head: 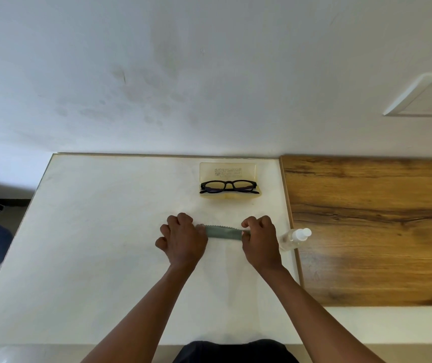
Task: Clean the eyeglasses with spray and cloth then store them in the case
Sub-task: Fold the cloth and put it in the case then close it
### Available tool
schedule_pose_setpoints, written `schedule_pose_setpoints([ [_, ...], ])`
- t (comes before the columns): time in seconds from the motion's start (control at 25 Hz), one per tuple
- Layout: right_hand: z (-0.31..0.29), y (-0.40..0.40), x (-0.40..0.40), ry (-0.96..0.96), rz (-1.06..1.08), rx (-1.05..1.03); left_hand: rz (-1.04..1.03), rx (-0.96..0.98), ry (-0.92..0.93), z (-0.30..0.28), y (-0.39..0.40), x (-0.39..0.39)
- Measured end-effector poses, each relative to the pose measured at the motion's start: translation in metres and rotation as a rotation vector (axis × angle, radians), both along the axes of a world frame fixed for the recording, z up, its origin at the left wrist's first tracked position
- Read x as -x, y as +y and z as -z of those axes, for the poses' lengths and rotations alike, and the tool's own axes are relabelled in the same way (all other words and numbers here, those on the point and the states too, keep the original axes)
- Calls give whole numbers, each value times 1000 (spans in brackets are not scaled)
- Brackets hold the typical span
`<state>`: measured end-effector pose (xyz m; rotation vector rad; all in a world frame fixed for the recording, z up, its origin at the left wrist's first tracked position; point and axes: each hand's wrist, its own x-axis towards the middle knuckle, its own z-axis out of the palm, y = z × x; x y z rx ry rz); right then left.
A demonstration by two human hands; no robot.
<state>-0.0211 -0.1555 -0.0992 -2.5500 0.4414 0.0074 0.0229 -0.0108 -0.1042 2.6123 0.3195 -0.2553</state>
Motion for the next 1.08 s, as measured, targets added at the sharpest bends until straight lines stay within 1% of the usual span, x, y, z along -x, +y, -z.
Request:
schedule_pose_setpoints([
  [0.08,-3,6,4,-55,-36,104,-57,-50,65,-2,-3,3],
  [0.16,-5,12,8,-94,-87,184,-44,-105,123,-2,-6,4],
  [0.2,-5,14,10,-115,-124,237,-41,-113,145,-3,-8,3],
  [0.28,-5,19,17,-148,-199,364,-76,-70,205,-4,-13,0],
  [0.36,-3,23,23,-136,-244,472,-137,10,259,-5,-19,-1],
  [0.44,-1,25,27,-110,-250,538,-166,105,229,-6,-22,0],
  [0.52,1,28,30,-85,-256,572,-168,292,139,-6,-22,4],
  [0.6,2,31,32,-67,-278,584,-249,525,99,-11,-22,8],
  [0.64,2,33,33,-62,-292,578,-298,599,88,-14,-22,10],
  [0.68,1,35,33,-57,-301,565,-329,633,63,-16,-22,12],
  [0.76,-2,39,30,-43,-284,518,-325,649,-6,-21,-21,15],
  [0.8,-2,39,27,-28,-266,453,-300,640,-44,-23,-21,17],
  [0.84,-1,39,24,8,-251,335,-265,623,-83,-24,-21,18],
  [0.88,-1,37,21,34,-201,143,-221,598,-117,-25,-20,19],
  [0.92,-2,36,17,40,-92,-102,-172,565,-144,-25,-21,21],
  [1.0,-9,31,8,31,241,-659,-84,475,-177,-24,-23,25],
  [1.04,-14,28,5,43,375,-915,-50,421,-190,-23,-26,27],
  [1.08,-17,24,3,70,454,-1093,-16,368,-205,-22,-28,30],
])
